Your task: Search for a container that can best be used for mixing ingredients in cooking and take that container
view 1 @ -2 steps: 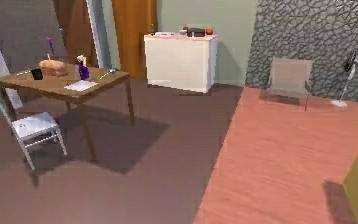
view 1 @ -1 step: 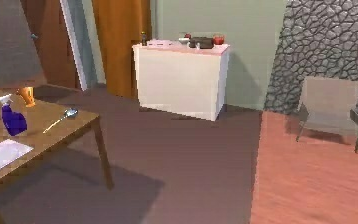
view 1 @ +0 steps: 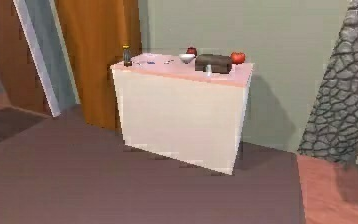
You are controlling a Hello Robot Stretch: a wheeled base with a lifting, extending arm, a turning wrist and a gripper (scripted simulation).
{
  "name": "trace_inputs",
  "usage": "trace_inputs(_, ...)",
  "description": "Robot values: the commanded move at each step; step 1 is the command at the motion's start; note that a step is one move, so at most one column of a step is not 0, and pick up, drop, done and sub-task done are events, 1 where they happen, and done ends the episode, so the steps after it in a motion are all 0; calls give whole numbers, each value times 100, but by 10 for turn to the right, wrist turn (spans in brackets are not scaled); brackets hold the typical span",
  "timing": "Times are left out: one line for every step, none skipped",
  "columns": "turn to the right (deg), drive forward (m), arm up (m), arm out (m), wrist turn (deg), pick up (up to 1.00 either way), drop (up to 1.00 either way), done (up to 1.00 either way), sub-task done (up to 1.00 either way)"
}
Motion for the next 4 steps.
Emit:
trace_inputs(0,100,0,0,0,0,0,0,0)
trace_inputs(-450,0,0,0,0,0,0,0,0)
trace_inputs(-360,0,0,0,0,0,0,0,0)
trace_inputs(450,0,0,0,0,0,0,0,0)
